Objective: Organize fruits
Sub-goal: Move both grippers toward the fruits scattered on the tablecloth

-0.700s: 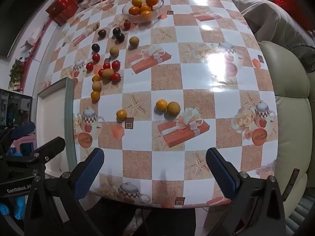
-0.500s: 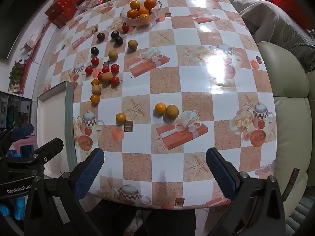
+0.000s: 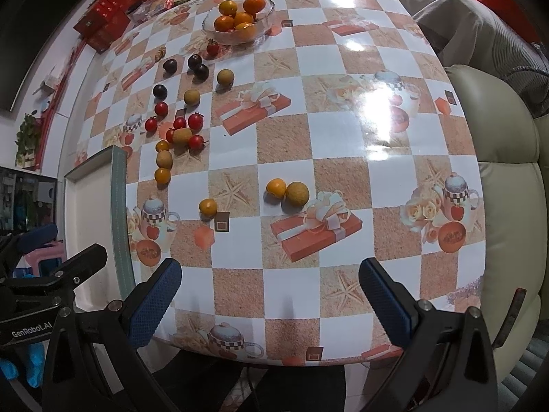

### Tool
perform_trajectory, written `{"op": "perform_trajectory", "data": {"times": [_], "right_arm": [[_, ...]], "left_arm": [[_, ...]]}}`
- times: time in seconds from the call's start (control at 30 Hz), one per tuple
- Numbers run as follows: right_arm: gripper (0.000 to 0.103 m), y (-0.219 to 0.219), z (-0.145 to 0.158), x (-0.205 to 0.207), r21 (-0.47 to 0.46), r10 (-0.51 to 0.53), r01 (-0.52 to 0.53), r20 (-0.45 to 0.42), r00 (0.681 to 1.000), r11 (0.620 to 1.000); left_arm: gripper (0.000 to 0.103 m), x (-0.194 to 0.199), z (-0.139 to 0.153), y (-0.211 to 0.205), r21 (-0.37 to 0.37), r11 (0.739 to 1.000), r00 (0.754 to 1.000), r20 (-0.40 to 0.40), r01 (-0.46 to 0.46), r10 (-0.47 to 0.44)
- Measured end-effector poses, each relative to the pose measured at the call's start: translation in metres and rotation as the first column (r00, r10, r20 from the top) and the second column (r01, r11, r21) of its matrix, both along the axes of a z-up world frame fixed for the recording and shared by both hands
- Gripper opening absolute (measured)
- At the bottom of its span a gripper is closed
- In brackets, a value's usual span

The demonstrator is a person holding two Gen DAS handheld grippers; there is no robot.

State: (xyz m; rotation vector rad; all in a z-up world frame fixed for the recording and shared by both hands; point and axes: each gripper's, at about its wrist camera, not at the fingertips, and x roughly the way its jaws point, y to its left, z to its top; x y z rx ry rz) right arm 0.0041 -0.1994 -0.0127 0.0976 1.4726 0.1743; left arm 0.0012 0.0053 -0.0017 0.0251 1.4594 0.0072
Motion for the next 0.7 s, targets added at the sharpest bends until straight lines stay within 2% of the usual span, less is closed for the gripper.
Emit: {"op": "perform_trajectory", "data": {"times": [0.13,0.23,0.3,0.37,0.47,0.53,0.7], "right_arm": [[0.103,-0.002,-0.003,0.000,0.000,-0.007,0.007,-0.003,1.000,1.000],[0.103,-0.002,-0.005,-0.001,0.002,-0.008,0.008,-0.007,1.000,1.000],[0.103,-0.003,-0.008,-0.001,0.003,-0.008,0.008,-0.014,1.000,1.000],[0.103,-0.004,-0.011,-0.002,0.003,-0.012,0.012,-0.021,1.000,1.000],[0.103,-0.008,-0.017,-0.003,0.004,-0.018,0.019,-0.036,0.999,1.000],[0.103,-0.011,-0.022,-0.004,0.000,-0.022,0.022,-0.045,0.999,1.000],[0.103,-0.022,-0.037,-0.008,-0.015,-0.034,0.033,-0.073,0.997,0.999]], "left_arm": [[0.103,0.001,-0.002,0.001,-0.008,1.000,1.000,-0.005,-0.001,0.001],[0.103,0.001,-0.006,0.002,-0.049,0.999,0.999,-0.038,-0.013,0.011],[0.103,0.002,-0.009,0.002,-0.098,0.995,0.996,-0.086,-0.021,0.012],[0.103,0.001,-0.012,0.002,-0.087,0.996,0.994,-0.107,-0.027,0.017],[0.103,0.001,-0.017,0.002,-0.062,0.998,0.995,-0.096,-0.029,0.023],[0.103,0.002,-0.021,0.002,-0.065,0.997,0.997,-0.075,-0.027,0.023],[0.103,0.004,-0.038,0.000,-0.068,0.998,0.996,-0.085,-0.016,0.010]]}}
